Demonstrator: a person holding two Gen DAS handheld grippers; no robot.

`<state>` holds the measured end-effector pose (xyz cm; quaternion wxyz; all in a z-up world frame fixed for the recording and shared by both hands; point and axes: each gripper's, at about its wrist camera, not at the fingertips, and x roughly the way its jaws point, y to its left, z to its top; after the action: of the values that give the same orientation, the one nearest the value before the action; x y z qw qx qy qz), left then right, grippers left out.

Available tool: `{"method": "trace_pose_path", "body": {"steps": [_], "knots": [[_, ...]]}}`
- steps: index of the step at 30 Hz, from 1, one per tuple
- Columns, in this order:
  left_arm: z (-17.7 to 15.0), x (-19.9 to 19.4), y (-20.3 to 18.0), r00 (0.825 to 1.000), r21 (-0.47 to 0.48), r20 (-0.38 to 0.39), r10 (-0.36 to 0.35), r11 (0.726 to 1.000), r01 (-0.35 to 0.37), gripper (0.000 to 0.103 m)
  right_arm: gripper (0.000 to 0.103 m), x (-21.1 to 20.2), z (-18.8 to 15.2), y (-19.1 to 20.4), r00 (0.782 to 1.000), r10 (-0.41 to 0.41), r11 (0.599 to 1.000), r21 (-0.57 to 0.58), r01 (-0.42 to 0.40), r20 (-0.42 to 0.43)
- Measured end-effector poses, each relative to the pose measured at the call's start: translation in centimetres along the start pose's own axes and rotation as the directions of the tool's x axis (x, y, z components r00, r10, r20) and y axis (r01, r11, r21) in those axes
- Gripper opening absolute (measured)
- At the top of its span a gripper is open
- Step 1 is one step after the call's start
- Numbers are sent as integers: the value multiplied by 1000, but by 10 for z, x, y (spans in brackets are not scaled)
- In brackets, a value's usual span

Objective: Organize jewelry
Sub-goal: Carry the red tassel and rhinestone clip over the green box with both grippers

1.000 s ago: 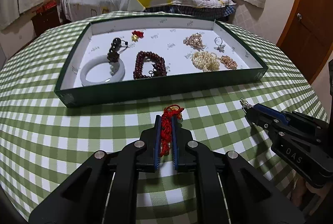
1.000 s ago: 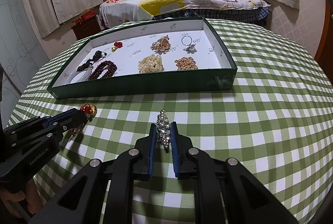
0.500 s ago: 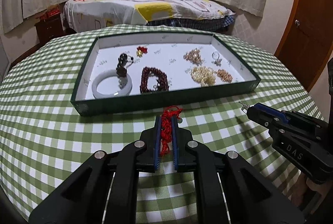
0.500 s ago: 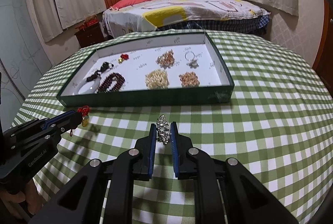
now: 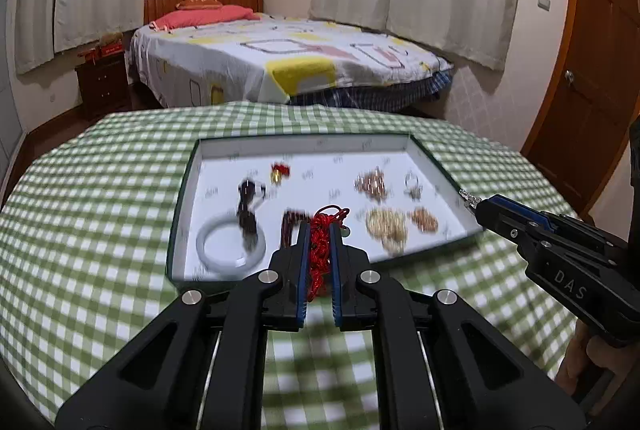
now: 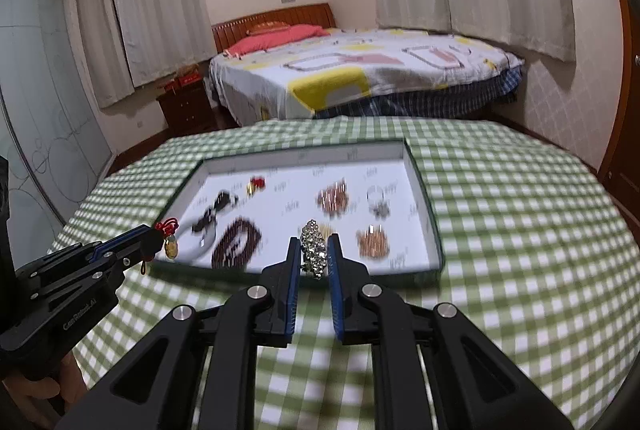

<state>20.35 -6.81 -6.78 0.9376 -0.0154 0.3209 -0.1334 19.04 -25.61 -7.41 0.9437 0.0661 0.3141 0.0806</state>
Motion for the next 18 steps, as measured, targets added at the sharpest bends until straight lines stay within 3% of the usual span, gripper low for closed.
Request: {"method": "trace_pose_path", "body": {"steps": [8, 18], "knots": [[42, 33, 0, 998, -22, 45, 31, 999, -30, 9, 14, 31, 42, -1, 998, -6, 1000, -25, 7, 58], [39, 112, 3, 994, -38, -78, 76, 996, -79, 9, 14, 97, 35, -22, 999, -35, 999, -5, 35, -37]]}}
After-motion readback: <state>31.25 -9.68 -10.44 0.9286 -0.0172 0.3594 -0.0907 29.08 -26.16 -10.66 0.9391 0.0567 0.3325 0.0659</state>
